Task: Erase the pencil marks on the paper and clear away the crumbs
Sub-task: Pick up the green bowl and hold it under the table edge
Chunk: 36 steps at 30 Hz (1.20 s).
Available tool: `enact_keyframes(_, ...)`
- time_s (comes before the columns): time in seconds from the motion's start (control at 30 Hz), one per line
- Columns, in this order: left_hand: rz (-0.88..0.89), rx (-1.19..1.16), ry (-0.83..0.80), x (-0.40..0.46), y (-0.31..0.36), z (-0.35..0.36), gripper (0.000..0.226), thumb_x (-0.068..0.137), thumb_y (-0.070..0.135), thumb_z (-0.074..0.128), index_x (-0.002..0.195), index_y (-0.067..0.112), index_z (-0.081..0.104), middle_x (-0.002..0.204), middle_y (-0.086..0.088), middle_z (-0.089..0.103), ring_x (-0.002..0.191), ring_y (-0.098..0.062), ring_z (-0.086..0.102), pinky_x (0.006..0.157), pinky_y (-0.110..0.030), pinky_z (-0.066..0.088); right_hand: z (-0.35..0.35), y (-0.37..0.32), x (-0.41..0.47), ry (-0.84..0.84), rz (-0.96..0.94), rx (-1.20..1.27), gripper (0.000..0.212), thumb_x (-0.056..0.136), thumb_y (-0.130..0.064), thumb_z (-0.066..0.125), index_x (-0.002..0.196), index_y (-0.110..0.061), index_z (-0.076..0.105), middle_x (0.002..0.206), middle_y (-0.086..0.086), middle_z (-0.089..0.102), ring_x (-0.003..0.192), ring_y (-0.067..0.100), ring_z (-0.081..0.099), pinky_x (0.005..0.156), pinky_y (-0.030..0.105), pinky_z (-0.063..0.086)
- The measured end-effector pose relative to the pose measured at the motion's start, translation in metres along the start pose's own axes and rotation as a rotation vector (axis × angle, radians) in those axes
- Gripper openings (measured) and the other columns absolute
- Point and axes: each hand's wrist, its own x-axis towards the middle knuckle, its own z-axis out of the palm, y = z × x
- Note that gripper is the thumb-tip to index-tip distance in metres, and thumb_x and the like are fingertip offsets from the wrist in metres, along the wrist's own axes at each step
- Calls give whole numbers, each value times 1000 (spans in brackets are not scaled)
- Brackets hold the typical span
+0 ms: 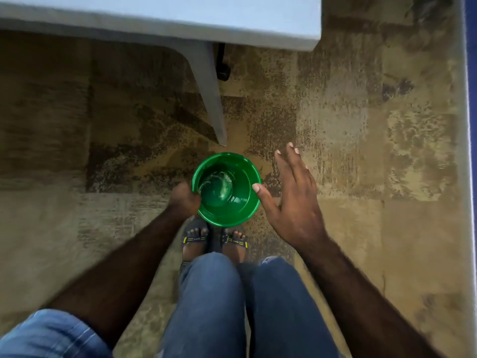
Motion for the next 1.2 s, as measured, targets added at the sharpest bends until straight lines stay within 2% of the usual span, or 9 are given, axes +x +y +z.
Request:
enact_keyframes(0.07, 13, -39, 4, -49, 21, -35, 33, 79, 43, 63, 88, 12, 73, 82, -4, 74, 79, -23, 72, 73, -39, 61, -27, -18, -7, -4, -25, 13, 77, 107, -59, 50, 166, -14, 31, 178, 5, 14, 165, 20, 12, 129, 57, 23)
enact_keyframes(0.13, 23, -55, 22, -98, 44, -66, 12, 87, 19, 64, 92, 11, 72, 84, -9, 72, 80, -27, 69, 72, -37, 57, -56, -34, -13, -3, -55, 24, 76, 107, -59, 49, 166, -14, 32, 178, 5, 16, 164, 20, 14, 130, 54, 23)
enact_keyframes(0.2, 20, -47, 54, -136, 61, -91, 9, 94, 9, 61, 96, 7, 70, 79, -9, 66, 78, -28, 63, 68, -33, 47, -84, -48, -16, 3, -96, 35, 75, 107, -57, 50, 166, -13, 33, 177, 6, 19, 164, 20, 16, 130, 52, 24)
enact_keyframes(0.3, 64, -64, 91, -176, 73, -118, 22, 100, 11, 58, 116, 2, 70, 94, -17, 70, 88, -33, 66, 72, -29, 40, -118, -65, -14, 10, -147, 44, 75, 107, -56, 51, 165, -12, 34, 176, 5, 21, 164, 19, 17, 130, 50, 25)
enact_keyframes(0.5, 166, -139, 145, -223, 85, -166, 26, 104, 14, 57, 125, 2, 65, 108, -18, 73, 99, -35, 69, 74, -28, 41, -159, -93, 2, 10, -195, 73, 73, 107, -54, 53, 165, -13, 34, 176, 3, 23, 164, 17, 17, 129, 51, 27)
enact_keyframes(0.67, 182, -202, 159, -238, 89, -200, 28, 104, 15, 57, 130, 6, 61, 109, -16, 72, 93, -36, 70, 78, -41, 58, -171, -117, 32, 15, -227, 68, 73, 107, -53, 54, 165, -14, 35, 175, 4, 26, 163, 18, 20, 130, 48, 26)
enact_keyframes(0.8, 221, -240, 151, -236, 87, -224, 33, 103, 19, 57, 135, 12, 58, 107, -12, 72, 89, -34, 72, 77, -51, 61, -170, -136, 61, 2, -272, 28, 73, 107, -55, 52, 165, -14, 34, 175, 3, 27, 163, 16, 19, 132, 43, 22)
enact_keyframes(1.0, 220, -288, 117, -226, 91, -256, 35, 104, 23, 56, 138, 15, 56, 105, -10, 73, 86, -34, 73, 76, -51, 62, -172, -148, 119, -68, -373, -140, 79, 109, -64, 39, 168, -13, 26, 178, 4, 18, 165, 15, 8, 134, 45, 14)
enact_keyframes(1.2, 204, -288, 78, -212, 97, -271, 37, 104, 20, 56, 141, 19, 56, 112, -6, 71, 93, -27, 72, 82, -47, 62, -185, -139, 216, -107, -358, -327, 86, 108, -69, 15, 170, -12, 1, 179, 7, -9, 165, 19, -11, 134, 46, -2)
